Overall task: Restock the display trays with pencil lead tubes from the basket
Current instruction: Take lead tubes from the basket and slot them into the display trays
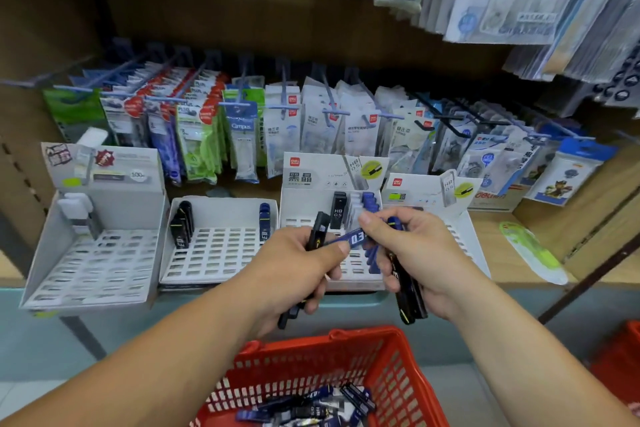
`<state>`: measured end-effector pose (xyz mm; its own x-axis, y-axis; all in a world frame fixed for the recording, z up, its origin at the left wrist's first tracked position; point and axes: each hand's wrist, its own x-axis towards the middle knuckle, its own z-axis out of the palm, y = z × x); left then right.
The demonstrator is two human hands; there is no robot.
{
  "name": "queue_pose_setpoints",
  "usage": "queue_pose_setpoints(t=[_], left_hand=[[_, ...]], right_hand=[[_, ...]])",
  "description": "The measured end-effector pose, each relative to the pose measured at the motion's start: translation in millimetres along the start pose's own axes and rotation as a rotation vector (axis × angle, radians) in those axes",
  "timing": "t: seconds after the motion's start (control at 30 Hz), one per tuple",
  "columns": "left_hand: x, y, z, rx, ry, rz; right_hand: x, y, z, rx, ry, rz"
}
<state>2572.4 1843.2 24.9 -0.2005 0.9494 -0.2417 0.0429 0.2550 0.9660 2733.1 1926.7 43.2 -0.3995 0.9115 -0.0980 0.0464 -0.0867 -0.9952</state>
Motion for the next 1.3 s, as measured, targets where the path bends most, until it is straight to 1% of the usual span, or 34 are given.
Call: queue_pose_setpoints(t=[0.13,0.23,0.3,0.53,0.63,0.7,0.8,0.97,1.13,1.3], left_hand=[[5,0,-13,-0.180,0.099,0.022],[7,1,-28,-0.209,0.158,0.029],[7,2,-37,-0.210,0.170,0.029],[4,-3,-50,-0.136,0.079,0.033],[6,-7,-56,-0.146,0.135,-0.001],[6,-9,-65,-0.082,0.168,-0.038],[5,-15,-78,-0.028,0.194,-0.088],[-1,-16,-82,0.006,0.108,-0.106],[3,-24,-89,0.015,0.170,-0.070],[3,-29,-99,0.003,0.195,-0.058]], right_hand=[[4,12,3,-0.163,-0.079,0.009],[4,14,11,-0.350,-0.224,0.029],[5,15,21,-0.386,-0.280,0.041],[11,21,46,-0.258,-0.254,-0.056],[16,29,54,-0.223,-0.256,-0.098],[19,32,59,-0.198,-0.250,-0.117],[24,30,67,-0.115,-0.192,-0.100],[28,36,79,-0.001,-0.087,-0.052],[33,37,85,0.119,-0.072,-0.013],[37,38,96,0.129,-0.083,-0.008]])
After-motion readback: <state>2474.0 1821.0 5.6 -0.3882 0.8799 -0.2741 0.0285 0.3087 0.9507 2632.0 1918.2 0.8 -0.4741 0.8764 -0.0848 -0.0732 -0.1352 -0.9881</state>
